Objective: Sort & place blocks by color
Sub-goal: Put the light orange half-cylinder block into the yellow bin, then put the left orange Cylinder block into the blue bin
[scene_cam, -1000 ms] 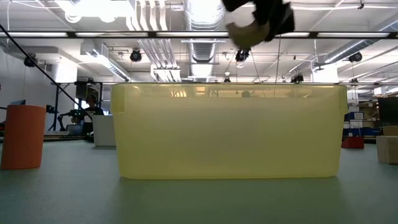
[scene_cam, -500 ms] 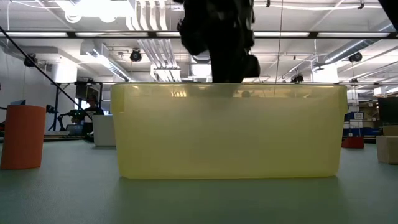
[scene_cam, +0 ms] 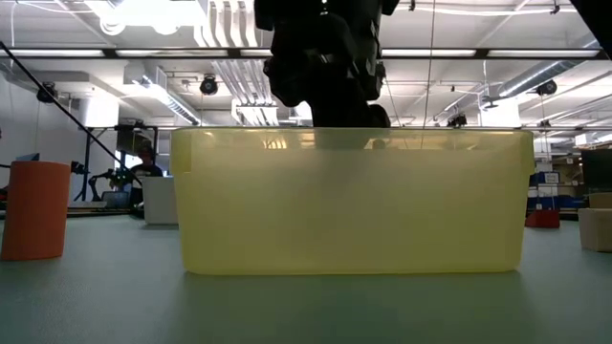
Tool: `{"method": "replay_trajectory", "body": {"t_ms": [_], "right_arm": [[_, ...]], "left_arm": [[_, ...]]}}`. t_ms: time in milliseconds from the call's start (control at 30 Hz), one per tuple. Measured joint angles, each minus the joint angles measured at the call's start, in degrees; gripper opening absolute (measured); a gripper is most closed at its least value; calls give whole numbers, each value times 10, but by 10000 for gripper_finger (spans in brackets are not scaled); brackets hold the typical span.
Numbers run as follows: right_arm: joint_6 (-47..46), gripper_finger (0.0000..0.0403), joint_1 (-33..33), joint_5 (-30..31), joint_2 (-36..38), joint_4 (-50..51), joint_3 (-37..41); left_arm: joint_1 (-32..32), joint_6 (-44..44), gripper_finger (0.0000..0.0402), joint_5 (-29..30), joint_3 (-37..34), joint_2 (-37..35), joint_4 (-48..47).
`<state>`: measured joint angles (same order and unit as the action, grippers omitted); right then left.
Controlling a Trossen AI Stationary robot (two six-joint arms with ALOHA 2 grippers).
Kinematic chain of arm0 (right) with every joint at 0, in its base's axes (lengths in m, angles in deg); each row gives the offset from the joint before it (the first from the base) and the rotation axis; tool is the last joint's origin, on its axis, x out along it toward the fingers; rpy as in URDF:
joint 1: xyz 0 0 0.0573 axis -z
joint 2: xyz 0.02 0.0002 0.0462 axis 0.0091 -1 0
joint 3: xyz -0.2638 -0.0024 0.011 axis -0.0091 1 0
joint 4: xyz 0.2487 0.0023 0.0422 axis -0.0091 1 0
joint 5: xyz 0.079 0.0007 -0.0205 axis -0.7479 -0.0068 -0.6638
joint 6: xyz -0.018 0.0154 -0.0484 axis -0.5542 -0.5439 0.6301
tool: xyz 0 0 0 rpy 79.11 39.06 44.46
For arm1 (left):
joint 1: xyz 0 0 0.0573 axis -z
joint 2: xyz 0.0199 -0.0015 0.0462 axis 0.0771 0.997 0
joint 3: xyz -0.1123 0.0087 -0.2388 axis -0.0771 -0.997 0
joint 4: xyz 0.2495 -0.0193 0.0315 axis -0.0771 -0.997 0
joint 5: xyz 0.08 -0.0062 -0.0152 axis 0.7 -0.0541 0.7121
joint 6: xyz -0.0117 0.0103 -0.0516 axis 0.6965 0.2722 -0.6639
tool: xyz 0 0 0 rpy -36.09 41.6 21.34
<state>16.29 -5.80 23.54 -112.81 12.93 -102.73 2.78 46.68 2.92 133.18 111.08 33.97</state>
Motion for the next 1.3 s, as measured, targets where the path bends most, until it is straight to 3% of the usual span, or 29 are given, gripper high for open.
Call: {"method": "replay_trajectory", "body": {"t_ms": [400,533,867,1300], "right_arm": [[14,129,0,-4,0,-6,0],[22,129,0,-13,0,-6,0],[42,134,0,-14,-1,-14,1],[45,194,2,-12,-1,-37,1]], "left_arm": [[0,0,176,0,0,1,0],[0,-36,176,-19,0,0,-10],[0,-129,176,-43,0,2,-106],[0,-225,176,-149,-1,11,-258]]}}
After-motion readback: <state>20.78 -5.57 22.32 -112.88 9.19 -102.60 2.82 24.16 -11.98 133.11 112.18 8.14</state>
